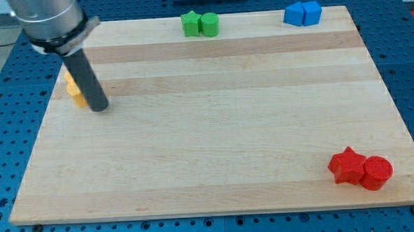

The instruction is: Place the red circle on top of the red star

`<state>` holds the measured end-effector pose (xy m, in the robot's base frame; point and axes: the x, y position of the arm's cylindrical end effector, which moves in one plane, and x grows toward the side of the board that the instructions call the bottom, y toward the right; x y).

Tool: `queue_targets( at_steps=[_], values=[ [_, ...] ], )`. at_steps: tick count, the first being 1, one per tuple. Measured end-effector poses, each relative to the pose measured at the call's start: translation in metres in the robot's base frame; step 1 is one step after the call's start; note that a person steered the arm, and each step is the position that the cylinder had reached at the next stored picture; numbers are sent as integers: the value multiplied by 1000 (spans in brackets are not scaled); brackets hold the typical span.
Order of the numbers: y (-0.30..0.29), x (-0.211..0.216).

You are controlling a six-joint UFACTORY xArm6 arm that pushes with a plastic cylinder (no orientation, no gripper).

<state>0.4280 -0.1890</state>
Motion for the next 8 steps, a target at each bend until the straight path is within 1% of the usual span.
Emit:
queue_targets(
  at_steps=[2, 3, 5, 6, 7, 8],
  values=[
    [186, -6],
    [275, 2],
    [414, 43],
    [448, 79],
    [456, 123],
    [458, 154]
  ],
)
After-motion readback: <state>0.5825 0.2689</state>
